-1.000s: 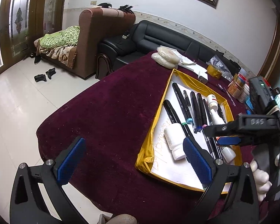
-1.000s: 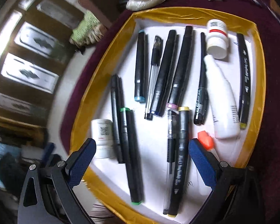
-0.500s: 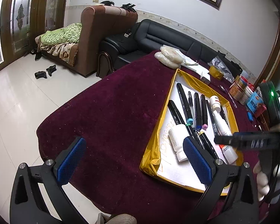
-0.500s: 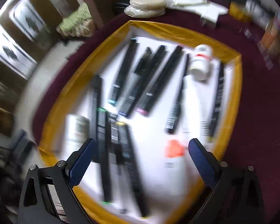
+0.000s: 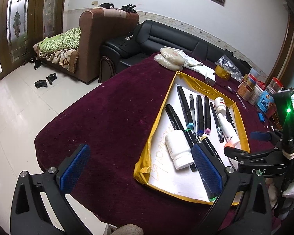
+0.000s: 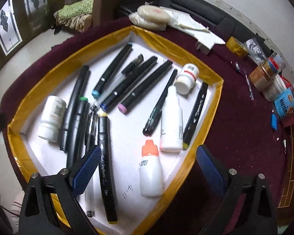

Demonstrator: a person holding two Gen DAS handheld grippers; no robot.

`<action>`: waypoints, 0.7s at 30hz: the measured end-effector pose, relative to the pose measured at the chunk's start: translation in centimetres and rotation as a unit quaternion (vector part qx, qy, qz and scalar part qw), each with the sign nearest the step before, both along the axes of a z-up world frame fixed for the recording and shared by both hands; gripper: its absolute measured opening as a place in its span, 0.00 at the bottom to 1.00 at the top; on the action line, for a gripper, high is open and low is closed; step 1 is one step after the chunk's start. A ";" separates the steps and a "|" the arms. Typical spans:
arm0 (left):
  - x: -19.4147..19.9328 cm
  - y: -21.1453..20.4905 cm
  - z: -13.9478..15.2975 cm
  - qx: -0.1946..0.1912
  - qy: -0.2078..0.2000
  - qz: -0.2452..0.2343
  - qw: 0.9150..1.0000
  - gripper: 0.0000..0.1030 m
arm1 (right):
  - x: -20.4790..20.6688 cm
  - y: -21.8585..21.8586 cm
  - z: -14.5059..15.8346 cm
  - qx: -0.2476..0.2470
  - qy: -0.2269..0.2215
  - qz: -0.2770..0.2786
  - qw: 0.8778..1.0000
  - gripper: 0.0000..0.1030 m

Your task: Organize rigid objects

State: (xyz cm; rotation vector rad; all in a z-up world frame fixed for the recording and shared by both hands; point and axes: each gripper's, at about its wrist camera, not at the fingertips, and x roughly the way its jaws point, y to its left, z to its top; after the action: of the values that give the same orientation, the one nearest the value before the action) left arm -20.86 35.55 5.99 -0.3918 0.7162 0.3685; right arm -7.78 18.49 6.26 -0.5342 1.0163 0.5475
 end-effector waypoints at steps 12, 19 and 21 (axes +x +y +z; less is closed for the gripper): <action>0.2 -1.4 1.6 0.043 -0.004 0.000 0.999 1.00 | -0.4 -3.1 3.7 0.099 -0.086 -0.032 0.991 0.92; 1.5 -5.1 4.6 0.113 -0.059 -0.039 0.991 1.00 | -3.5 -9.9 6.2 0.174 -0.217 -0.125 0.952 0.99; 3.4 -6.0 4.4 0.086 -0.051 -0.073 0.992 1.00 | -3.2 -10.5 4.7 0.161 -0.198 -0.146 0.956 0.99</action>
State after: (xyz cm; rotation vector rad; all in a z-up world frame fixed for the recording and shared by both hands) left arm -17.49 29.53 10.42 -0.1926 0.6045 0.2669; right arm -10.99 8.02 10.98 -0.1852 0.5901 0.3141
